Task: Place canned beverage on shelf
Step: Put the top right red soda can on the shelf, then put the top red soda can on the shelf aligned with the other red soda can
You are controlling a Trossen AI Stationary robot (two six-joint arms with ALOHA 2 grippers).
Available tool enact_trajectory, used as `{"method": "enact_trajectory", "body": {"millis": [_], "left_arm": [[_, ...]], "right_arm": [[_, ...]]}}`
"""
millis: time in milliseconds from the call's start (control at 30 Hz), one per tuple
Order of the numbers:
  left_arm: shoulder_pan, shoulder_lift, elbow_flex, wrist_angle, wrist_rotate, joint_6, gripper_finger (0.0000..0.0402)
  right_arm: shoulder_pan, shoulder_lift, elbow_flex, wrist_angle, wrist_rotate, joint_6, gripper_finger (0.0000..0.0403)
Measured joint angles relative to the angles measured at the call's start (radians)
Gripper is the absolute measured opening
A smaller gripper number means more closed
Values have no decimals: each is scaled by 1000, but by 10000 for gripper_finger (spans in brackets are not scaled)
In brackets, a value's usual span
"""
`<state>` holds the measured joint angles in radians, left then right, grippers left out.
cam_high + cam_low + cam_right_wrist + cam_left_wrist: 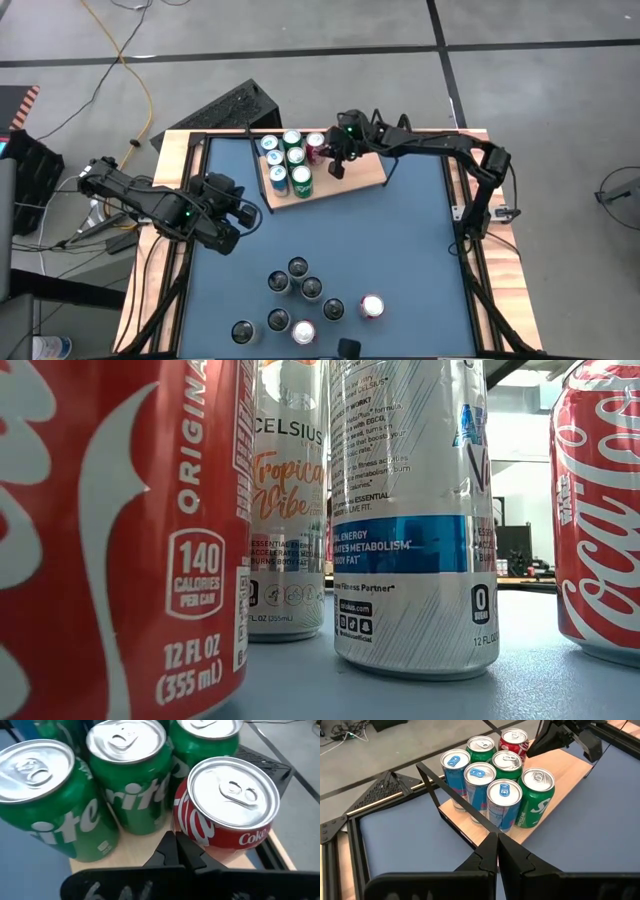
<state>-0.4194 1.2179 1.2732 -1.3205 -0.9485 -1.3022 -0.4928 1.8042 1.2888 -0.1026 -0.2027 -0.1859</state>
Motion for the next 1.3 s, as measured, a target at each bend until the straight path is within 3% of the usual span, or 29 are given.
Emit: {"method": "enact_trajectory", "body": {"millis": [533,700,900,1100,1300], "left_arm": [[0,0,0,40,-1,26,0],[0,0,0,41,-1,25,0],[0,0,0,40,1,52,0],[-5,0,0,33,38,176,0],[-52,-8,0,-18,21,177,0]], "right_arm": [[8,-20,0,-18,22,12,0],[41,-149,1,-190,12,-22,0],[148,-347,1,-540,-76,-69,11],[396,-484,1,-755,1,179,112],[652,-516,1,-754,98,657,253]]}}
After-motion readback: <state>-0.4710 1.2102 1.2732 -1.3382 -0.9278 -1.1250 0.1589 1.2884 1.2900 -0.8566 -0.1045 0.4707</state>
